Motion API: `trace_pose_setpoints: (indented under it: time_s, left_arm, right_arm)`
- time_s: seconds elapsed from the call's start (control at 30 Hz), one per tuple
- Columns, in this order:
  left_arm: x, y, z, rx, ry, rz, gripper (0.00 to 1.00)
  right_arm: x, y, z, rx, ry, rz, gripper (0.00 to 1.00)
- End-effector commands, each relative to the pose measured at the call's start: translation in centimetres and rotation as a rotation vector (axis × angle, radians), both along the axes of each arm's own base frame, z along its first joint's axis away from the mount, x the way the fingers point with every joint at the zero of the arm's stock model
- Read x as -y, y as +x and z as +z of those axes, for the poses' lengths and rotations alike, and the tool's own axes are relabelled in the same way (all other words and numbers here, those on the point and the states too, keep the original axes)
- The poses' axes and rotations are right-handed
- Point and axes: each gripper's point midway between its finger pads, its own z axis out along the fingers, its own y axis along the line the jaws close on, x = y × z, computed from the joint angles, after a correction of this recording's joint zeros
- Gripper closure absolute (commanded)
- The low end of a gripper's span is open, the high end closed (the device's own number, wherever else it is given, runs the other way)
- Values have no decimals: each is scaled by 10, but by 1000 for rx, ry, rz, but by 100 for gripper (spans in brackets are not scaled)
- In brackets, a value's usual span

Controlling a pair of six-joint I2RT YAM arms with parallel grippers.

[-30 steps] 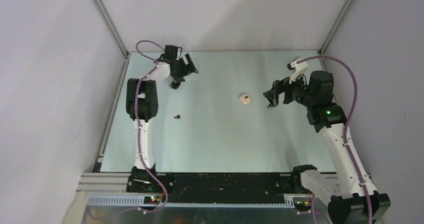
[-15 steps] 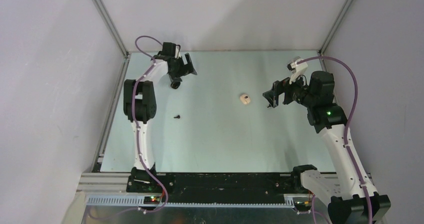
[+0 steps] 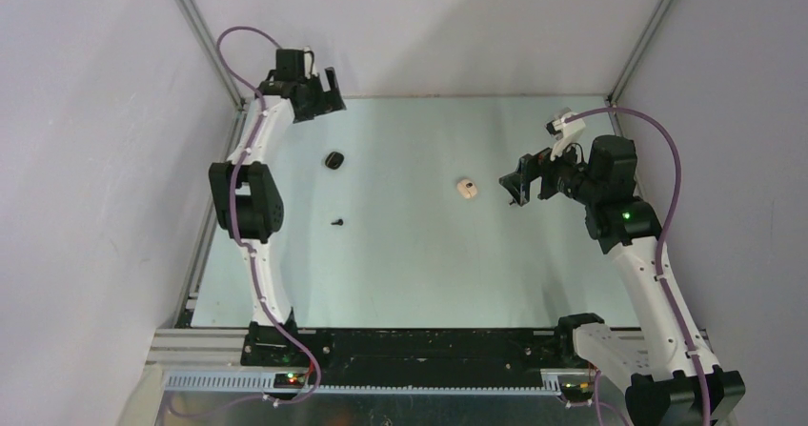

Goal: Insert the wireless bluetooth earbuds into the charging case
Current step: Move the charging case to the corner of the board.

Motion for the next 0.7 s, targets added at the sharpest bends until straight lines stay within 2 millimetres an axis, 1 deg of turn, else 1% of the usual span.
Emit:
trace_pose_setpoints:
  time_s: [0.0, 0.03, 0.07, 0.1, 0.13, 0.33, 0.4, 0.6, 0.67]
  left_arm:
    - [-28, 2, -19, -71, 63, -5, 1]
    - [-30, 3, -21, -75, 74, -6, 1]
    - [-33, 2, -30, -99, 83, -3, 1]
    - [-34, 2, -34, -109, 91, -2, 1]
    - [-34, 1, -45, -135, 94, -4, 1]
    - [-31, -5, -87, -254, 87, -18, 1]
    - [-28, -9, -98, -286, 73, -28, 1]
    - [-16, -18, -121, -349, 53, -66, 1]
    - [-11, -21, -128, -370, 45, -82, 5]
  right_arm:
    - [-5, -2, 20, 60, 20, 21, 1]
    - [-5, -2, 20, 60, 20, 21, 1]
    - [-5, -2, 20, 60, 20, 23, 1]
    - [-5, -2, 20, 59, 20, 22, 1]
    - [-5, -2, 20, 59, 20, 22, 1]
    - [-6, -2, 20, 58, 23, 26, 1]
    - [-6, -3, 21, 59, 23, 28, 1]
    - [-7, -4, 21, 59, 26, 31, 1]
    - [-7, -4, 22, 61, 27, 32, 1]
